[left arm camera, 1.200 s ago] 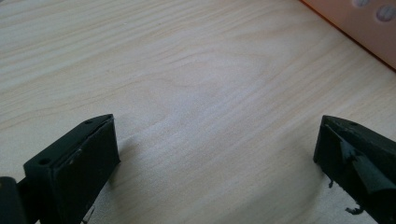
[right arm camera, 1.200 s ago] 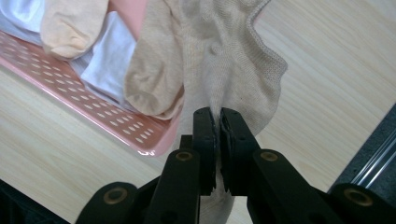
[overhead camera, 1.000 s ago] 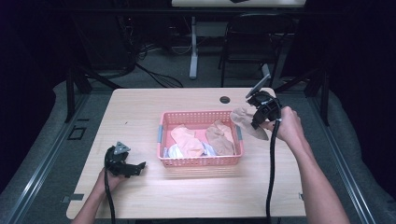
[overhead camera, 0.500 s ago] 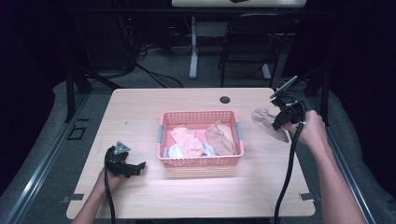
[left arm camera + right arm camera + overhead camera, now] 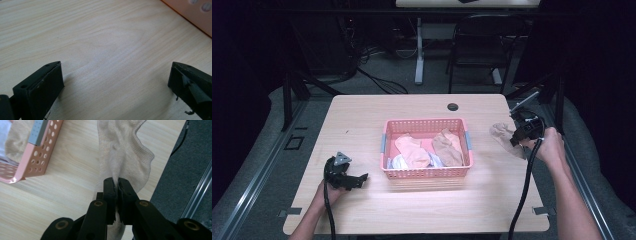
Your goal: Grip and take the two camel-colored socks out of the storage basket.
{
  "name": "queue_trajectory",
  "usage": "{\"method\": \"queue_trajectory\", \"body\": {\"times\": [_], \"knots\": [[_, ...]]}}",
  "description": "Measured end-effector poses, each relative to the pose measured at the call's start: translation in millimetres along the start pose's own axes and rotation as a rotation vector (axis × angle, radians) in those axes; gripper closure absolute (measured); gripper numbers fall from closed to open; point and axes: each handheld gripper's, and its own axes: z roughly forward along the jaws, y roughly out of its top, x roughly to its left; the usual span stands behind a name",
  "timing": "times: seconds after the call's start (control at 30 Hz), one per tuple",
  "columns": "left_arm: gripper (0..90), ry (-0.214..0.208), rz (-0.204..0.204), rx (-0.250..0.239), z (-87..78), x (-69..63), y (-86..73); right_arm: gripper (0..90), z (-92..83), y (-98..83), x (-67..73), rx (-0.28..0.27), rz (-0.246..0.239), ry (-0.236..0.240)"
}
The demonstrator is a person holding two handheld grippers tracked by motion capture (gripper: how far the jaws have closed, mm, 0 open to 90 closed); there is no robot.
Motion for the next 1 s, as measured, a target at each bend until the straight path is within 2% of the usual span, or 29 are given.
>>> {"method": "queue_trajectory", "body": {"times": [0.1,0.23,0.3,0.37,0.4,0.57,0.6,0.7,0.73,0.77,0.8,0.87,0.9,0.93,1.0], "knots": [[0.0,0.0,-0.002,0.0,0.0,-0.2,0.0,85.0,7.3,-0.1,-0.5,0.005,-0.001,0.006],[0.0,0.0,0.001,0.0,0.0,0.0,0.0,84.9,26.4,-1.3,1.1,0.019,0.015,0.022],[0.0,0.0,0.001,0.0,0.0,0.1,0.0,84.8,33.2,-1.6,0.1,0.043,0.007,0.028],[0.0,0.0,-0.003,-0.001,0.0,-0.2,-0.1,84.9,38.0,-2.3,1.0,0.04,0.018,0.032],[0.0,0.0,-0.002,0.0,0.0,-0.1,0.0,84.8,46.2,-3.3,1.4,0.051,0.028,0.038],[0.0,0.0,-0.002,0.0,0.0,-0.1,0.0,84.7,60.0,-4.4,1.8,0.08,0.02,0.05],[0.0,0.0,-0.003,-0.001,0.1,-0.2,-0.1,84.5,66.8,-5.5,2.8,0.084,0.032,0.059],[0.0,0.0,-0.003,-0.001,0.0,-0.2,-0.1,83.3,69.6,-5.9,3.0,0.09,0.026,0.055],[0.0,0.0,-0.002,0.0,0.0,-0.1,0.0,69.0,72.4,-6.4,4.1,0.101,0.03,0.058],[0.0,0.0,-0.002,0.0,0.0,-0.1,0.0,69.0,72.4,-6.4,4.1,0.101,0.03,0.058],[0.0,0.0,-0.003,-0.001,0.0,-0.2,-0.1,52.5,71.6,-7.5,4.1,0.075,0.047,0.064],[0.0,0.0,0.0,0.0,0.0,0.0,0.0,34.8,65.4,-8.9,2.9,0.05,0.045,0.081],[0.0,0.0,-0.002,0.0,0.0,-0.1,0.0,30.1,63.2,-10.2,3.4,0.019,0.053,0.089],[0.0,0.0,-0.002,-0.001,0.0,-0.1,-0.1,26.4,58.5,-10.4,2.6,0.025,0.035,0.098],[0.0,0.0,-0.003,-0.001,0.1,-0.2,-0.1,18.8,52.2,-12.1,4.6,-0.01,0.039,0.098]]}}
